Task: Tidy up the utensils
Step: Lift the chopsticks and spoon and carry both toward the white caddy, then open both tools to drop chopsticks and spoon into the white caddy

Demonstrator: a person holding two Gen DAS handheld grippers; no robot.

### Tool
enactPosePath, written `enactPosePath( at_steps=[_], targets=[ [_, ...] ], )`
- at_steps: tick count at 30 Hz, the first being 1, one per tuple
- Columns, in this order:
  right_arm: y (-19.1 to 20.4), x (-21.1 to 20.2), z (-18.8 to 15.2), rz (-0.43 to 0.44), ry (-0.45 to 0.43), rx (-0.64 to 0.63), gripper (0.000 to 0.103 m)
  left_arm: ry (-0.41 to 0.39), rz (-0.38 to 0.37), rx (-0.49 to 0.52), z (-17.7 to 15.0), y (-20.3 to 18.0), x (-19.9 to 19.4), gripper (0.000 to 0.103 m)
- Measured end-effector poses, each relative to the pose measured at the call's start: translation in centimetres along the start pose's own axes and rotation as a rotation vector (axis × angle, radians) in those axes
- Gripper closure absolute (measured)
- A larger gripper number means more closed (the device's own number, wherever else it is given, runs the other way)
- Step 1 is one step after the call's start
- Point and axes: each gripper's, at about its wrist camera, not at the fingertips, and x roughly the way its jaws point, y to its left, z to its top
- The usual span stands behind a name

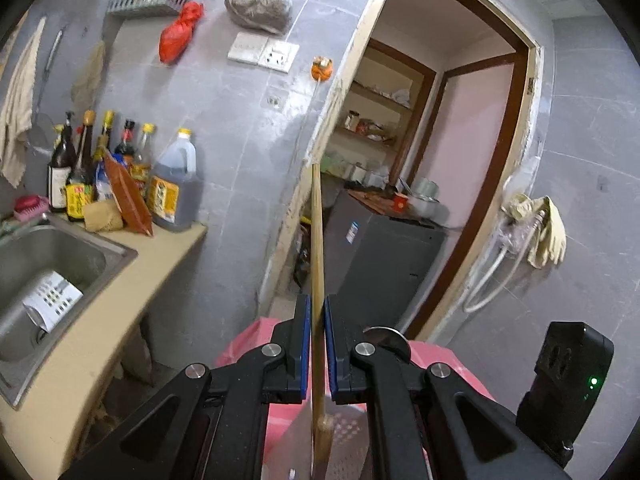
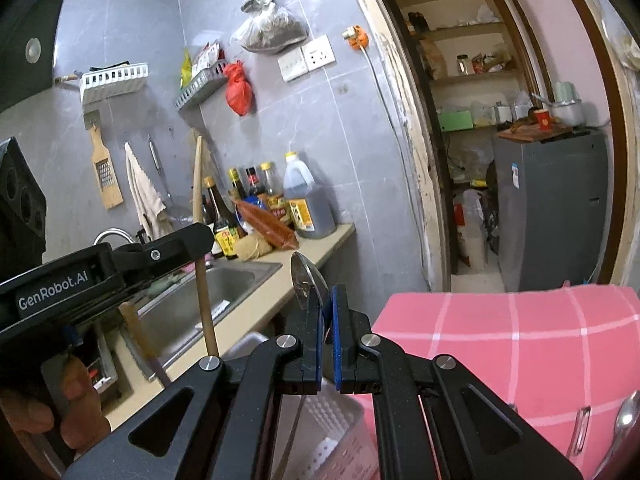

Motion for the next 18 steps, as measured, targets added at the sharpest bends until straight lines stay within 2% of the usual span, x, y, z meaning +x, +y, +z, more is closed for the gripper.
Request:
enactPosePath(
  at_steps=[8,18],
  targets=[
    [-0.7,-0.5,-0.6,0.001,0.018,0.007,0.098,0.015,-0.046,-0.001,-0.7,0.1,-0.9,0.096],
    [-0.4,-1.4,-1.3,0.02,0.031,-0.011,0.097,-0.003,-0.043,0.06,-1.1,-0.6,-1.7,0.096]
  ],
)
